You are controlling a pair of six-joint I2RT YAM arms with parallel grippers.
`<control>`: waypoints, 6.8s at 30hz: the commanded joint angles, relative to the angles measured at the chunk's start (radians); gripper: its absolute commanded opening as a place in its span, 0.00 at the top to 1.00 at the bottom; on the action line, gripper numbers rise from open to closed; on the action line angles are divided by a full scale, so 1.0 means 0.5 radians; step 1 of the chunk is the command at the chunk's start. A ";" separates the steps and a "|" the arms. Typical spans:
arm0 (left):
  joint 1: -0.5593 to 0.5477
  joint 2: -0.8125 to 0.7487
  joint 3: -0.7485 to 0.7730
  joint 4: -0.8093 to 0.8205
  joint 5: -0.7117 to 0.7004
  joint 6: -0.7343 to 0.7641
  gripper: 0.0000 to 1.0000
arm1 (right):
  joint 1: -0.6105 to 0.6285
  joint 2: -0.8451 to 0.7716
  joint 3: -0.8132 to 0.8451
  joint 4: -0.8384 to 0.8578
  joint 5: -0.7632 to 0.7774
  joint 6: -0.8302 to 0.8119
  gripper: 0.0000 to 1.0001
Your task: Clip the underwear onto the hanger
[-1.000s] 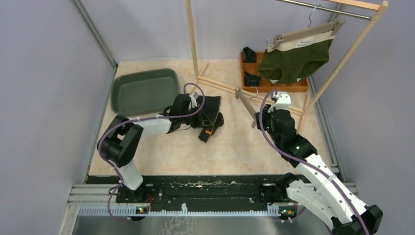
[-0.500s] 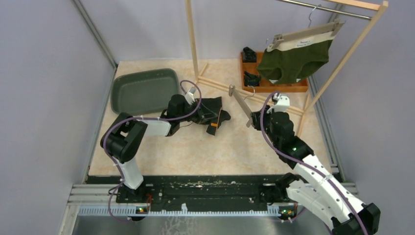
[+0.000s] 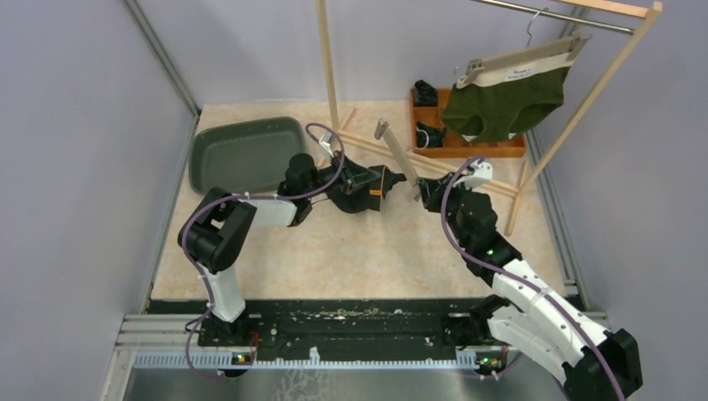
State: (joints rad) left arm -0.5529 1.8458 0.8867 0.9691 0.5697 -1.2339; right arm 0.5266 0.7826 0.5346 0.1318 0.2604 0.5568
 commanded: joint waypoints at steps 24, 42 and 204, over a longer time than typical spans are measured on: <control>-0.115 0.174 0.245 0.166 -0.075 -0.210 1.00 | -0.019 0.347 -0.089 1.050 -0.070 0.356 1.00; -0.134 0.210 0.288 0.241 -0.106 -0.298 1.00 | -0.019 0.480 -0.203 1.337 -0.073 0.419 1.00; -0.269 0.626 0.231 1.055 -0.677 -1.161 1.00 | -0.019 1.176 -0.364 2.907 -0.164 0.430 0.75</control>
State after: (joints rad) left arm -0.6792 2.1509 0.9813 1.4609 0.2413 -1.8145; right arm 0.5205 1.4101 0.3099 1.4944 0.1928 0.7624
